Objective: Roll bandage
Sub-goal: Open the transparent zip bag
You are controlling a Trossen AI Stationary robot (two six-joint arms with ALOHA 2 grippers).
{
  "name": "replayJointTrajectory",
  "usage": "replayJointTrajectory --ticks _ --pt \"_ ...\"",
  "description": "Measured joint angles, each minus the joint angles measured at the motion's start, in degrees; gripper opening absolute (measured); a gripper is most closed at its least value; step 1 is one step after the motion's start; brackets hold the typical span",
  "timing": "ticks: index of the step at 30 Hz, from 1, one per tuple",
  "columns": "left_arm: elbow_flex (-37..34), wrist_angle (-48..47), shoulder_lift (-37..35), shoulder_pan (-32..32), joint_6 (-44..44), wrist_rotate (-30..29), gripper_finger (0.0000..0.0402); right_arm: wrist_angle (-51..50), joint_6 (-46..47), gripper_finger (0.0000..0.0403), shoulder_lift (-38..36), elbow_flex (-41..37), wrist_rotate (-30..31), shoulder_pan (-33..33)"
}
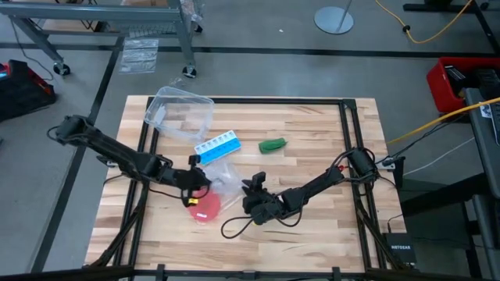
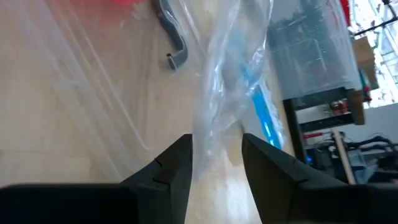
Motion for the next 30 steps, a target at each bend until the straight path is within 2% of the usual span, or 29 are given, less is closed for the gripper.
replayJointTrajectory --ticks 5,11,20,30 --pt "0.00 -4.44 -5.34 0.19 -4.04 0.00 0.0000 0.04 -1.38 0.0145 -0.04 0.00 0.12 0.00" --pt "0.00 -4.57 -8.77 0.37 -5.68 0.00 0.0000 0.44 -1.39 0.0145 -0.07 0.00 0.12 0.00" --pt "0.00 -4.38 -9.22 0.37 -7.35 0.15 0.0000 3.94 -0.55 0.0145 -0.15 0.04 -3.44 0.00" --pt "0.00 -6.59 -9.22 0.37 -7.38 0.13 0.0000 1.81 2.63 0.0145 -1.43 0.04 -4.60 0.02"
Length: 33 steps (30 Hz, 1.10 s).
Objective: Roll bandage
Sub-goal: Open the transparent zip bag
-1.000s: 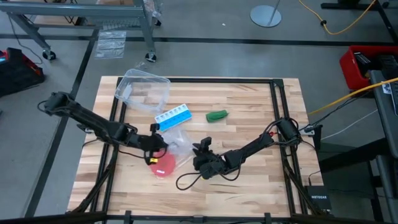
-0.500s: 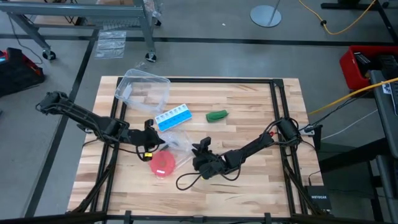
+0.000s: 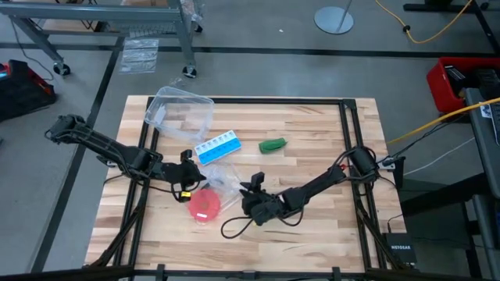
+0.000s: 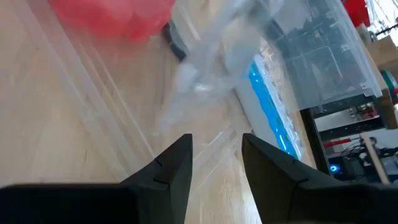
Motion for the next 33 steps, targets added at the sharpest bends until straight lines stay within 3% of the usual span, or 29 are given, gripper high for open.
replayJointTrajectory --ticks 10,33 --pt "0.00 0.57 0.00 0.00 -1.27 -0.09 0.0000 -1.79 12.15 0.0145 -1.17 0.03 -11.12 0.00" --pt "0.04 6.88 0.04 -0.17 -2.56 1.60 0.0000 -2.71 18.28 0.0145 -1.14 0.02 -6.38 -0.84"
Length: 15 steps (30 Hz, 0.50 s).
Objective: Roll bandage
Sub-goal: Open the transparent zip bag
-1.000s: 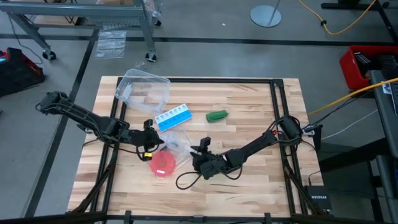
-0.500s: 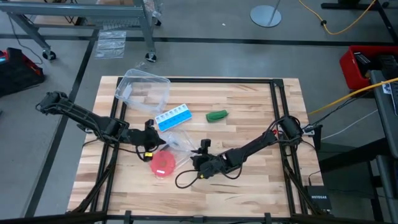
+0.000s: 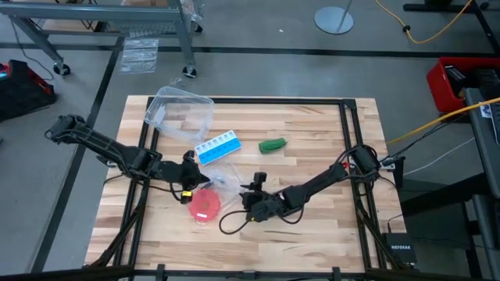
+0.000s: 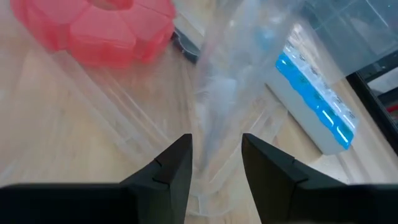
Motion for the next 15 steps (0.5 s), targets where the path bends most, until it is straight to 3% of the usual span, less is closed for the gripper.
replayJointTrajectory --ticks 5,15 --pt "0.00 0.01 0.00 0.00 -0.20 0.68 0.0000 -0.15 1.18 0.0124 0.00 -0.02 -1.00 -0.39" --pt "0.00 -0.03 0.00 0.00 -0.20 0.87 0.0000 -0.04 1.08 0.0008 0.02 -0.02 -4.08 -0.37"
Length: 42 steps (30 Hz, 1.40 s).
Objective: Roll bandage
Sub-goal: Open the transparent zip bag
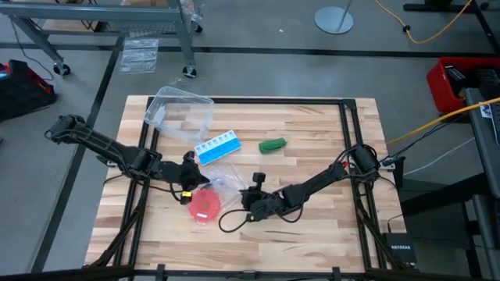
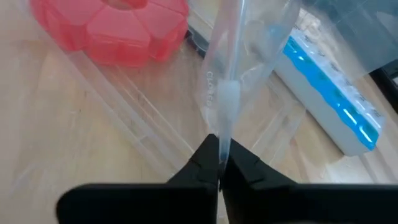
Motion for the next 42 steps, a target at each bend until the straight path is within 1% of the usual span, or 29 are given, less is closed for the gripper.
replayJointTrajectory --ticks 4,8,13,17,24,27,31,33,36,42 --pt "0.00 -0.02 0.00 0.00 0.00 0.00 0.0000 0.00 0.00 0.0011 0.00 0.00 0.06 0.01" --pt "0.00 -0.02 0.00 0.00 -0.15 0.00 0.0001 -0.03 -0.02 0.0004 0.02 0.00 0.08 0.01" --pt "0.00 0.10 0.00 0.13 -1.07 -0.04 0.0015 -0.09 -0.04 0.0003 0.02 0.00 0.13 0.01" --pt "0.00 2.27 0.00 0.13 -1.07 -0.07 0.0044 -0.24 -0.07 0.0003 0.02 0.00 0.17 0.01" --pt "0.00 15.00 -0.01 0.02 3.55 0.12 0.0113 -0.35 -0.08 0.0002 0.02 0.00 0.23 0.01" --pt "0.07 15.41 -0.04 0.02 4.53 1.82 0.0136 -0.69 -0.07 0.0002 0.02 0.00 0.26 0.01" --pt "0.07 15.29 -0.04 0.00 2.24 4.08 0.0155 -2.30 0.41 0.0001 0.02 -0.02 0.26 0.00" --pt "0.07 15.23 -0.04 0.00 1.88 5.09 0.0159 -2.99 1.32 0.0001 0.02 -0.02 0.26 -0.06" --pt "0.07 15.22 -0.04 -0.36 2.35 5.14 0.0159 -3.13 1.45 0.0001 0.02 -0.02 0.26 -0.08" --pt "0.07 14.50 -0.02 -1.70 7.36 5.20 0.0150 -3.04 1.46 0.0001 0.02 -0.02 0.26 -0.08"
